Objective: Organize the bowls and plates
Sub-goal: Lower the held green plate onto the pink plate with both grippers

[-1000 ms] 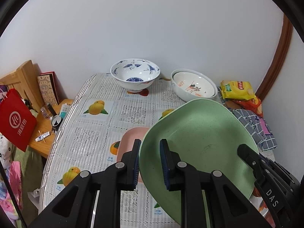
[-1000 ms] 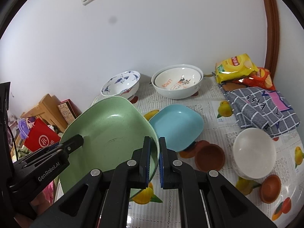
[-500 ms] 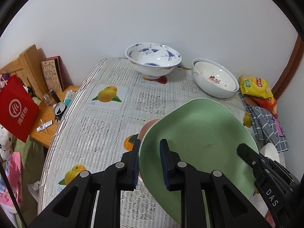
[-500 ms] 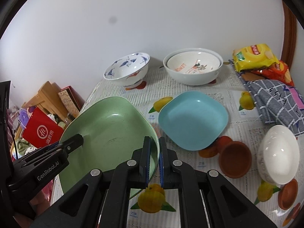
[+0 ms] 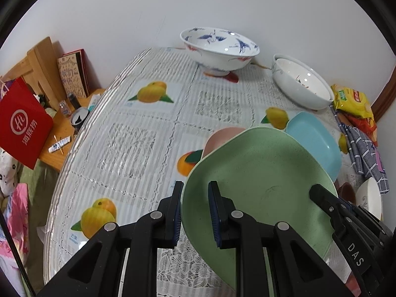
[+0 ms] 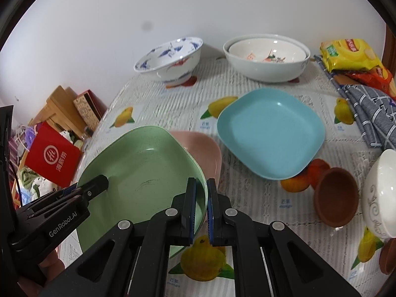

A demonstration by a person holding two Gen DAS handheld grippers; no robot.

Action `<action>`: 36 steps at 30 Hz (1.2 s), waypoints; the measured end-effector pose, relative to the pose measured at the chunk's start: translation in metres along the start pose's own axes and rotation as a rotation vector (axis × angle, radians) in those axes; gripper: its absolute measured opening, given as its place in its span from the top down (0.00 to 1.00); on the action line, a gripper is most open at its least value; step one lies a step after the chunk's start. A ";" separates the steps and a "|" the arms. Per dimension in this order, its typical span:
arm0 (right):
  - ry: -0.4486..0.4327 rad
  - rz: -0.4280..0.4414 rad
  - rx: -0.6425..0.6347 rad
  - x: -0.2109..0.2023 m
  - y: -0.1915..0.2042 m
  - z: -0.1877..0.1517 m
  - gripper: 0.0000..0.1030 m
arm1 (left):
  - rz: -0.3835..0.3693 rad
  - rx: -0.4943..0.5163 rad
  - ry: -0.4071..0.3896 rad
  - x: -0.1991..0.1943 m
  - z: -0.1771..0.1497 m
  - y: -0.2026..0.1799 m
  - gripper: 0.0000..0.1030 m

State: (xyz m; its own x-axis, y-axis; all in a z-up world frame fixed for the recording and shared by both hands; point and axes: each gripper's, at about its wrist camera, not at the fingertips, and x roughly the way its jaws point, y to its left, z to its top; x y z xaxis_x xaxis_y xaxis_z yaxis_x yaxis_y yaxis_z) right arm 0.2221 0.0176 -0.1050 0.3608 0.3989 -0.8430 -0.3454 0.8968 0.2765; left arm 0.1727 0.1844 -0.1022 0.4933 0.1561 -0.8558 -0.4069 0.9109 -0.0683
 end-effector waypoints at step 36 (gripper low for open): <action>0.031 0.007 -0.089 0.056 -0.002 0.027 0.90 | 0.026 -0.026 0.042 0.042 0.013 -0.001 0.81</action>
State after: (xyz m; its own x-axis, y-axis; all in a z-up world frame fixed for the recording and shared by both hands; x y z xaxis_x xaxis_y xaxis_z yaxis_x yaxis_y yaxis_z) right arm 0.2665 0.0435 -0.1403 0.3317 0.3978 -0.8554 -0.4239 0.8729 0.2415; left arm 0.2036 0.1954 -0.1315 0.4499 0.1629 -0.8781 -0.4392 0.8965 -0.0587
